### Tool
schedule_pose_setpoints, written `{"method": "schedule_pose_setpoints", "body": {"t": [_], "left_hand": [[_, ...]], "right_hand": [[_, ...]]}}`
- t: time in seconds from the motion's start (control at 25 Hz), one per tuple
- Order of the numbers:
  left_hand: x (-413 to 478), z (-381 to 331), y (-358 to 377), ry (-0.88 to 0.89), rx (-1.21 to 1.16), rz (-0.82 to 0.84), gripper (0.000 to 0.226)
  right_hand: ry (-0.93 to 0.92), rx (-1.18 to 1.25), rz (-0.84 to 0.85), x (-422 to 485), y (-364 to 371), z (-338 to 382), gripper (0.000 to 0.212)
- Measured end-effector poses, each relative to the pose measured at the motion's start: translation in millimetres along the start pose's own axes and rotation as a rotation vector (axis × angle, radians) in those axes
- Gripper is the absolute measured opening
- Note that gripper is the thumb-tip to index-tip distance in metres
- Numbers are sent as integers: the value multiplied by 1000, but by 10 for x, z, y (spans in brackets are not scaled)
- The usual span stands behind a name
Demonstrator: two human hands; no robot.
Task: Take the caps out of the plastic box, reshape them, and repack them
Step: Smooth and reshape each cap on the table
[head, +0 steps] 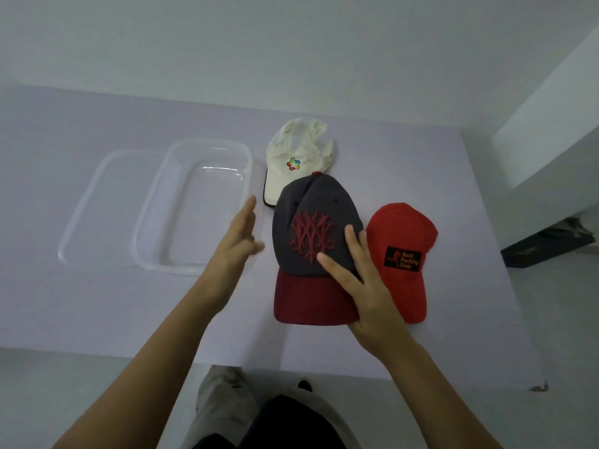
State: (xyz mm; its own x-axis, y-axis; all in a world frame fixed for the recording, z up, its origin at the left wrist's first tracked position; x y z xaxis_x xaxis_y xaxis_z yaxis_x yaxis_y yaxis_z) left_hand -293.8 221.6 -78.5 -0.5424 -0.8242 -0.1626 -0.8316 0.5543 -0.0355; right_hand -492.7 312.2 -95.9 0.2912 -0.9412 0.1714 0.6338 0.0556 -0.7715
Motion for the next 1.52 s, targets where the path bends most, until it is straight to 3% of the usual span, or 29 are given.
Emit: {"method": "schedule_pose_setpoints", "body": {"t": [0.08, 0.24, 0.32, 0.4, 0.48, 0.56, 0.64, 0.76, 0.8, 0.88, 1.0, 1.12, 1.24, 1.32, 1.52], "left_hand": [[148, -37, -106, -113, -189, -103, 69], [504, -213, -144, -195, -172, 53, 71], [540, -323, -81, -170, -110, 133, 51], [555, -348, -52, -160, -169, 110, 37], [542, -341, -44, -102, -221, 79, 31], [534, -334, -61, -32, -215, 80, 29], [520, -388, -89, 5, -135, 93, 18], [546, -468, -86, 43, -39, 119, 10], [562, -482, -66, 61, -56, 133, 10], [605, -511, 10, 91, -149, 176, 12], [660, -530, 135, 129, -269, 193, 5], [672, -484, 206, 97, -132, 64, 14], [681, -305, 234, -45, 308, -72, 29], [687, -71, 231, -153, 486, -58, 37], [808, 609, 162, -392, 409, -26, 50]], "right_hand": [[-8, -49, -11, 10, 5, 39, 64], [-45, -92, -22, -15, -11, 48, 72], [-50, -120, -7, -48, 0, 29, 88], [-50, -126, 36, -66, 42, 43, 96], [-47, -139, 136, -92, 77, 58, 102], [2, 6, 271, -97, 18, 65, 103], [120, 274, 239, -29, -136, 36, 95], [242, 358, -113, 237, -384, -119, 60], [276, 387, -160, 356, -442, -150, 60], [275, 509, -97, 598, -507, -171, 65], [216, 860, 55, 812, -530, -127, 42], [225, 1201, 23, 824, -477, -186, 35], [329, 1228, 31, 794, -272, -354, 28], [514, 1123, 56, 776, -49, -499, 21], [788, 964, 208, 823, 455, -875, 23]]}}
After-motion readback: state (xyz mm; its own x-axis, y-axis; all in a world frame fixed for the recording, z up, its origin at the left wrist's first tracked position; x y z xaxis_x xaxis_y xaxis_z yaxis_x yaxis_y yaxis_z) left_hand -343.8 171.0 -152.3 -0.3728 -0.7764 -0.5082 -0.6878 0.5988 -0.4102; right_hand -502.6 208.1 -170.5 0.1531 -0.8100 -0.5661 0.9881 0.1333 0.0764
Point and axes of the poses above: each hand's wrist, its own x-axis towards the middle knuckle, its own y-axis out of the palm, z = x × y, the point moved 2 cm from there along x, towards the middle knuckle, and after that the axes turned 9 degrees about z, right-handed, at the moved point
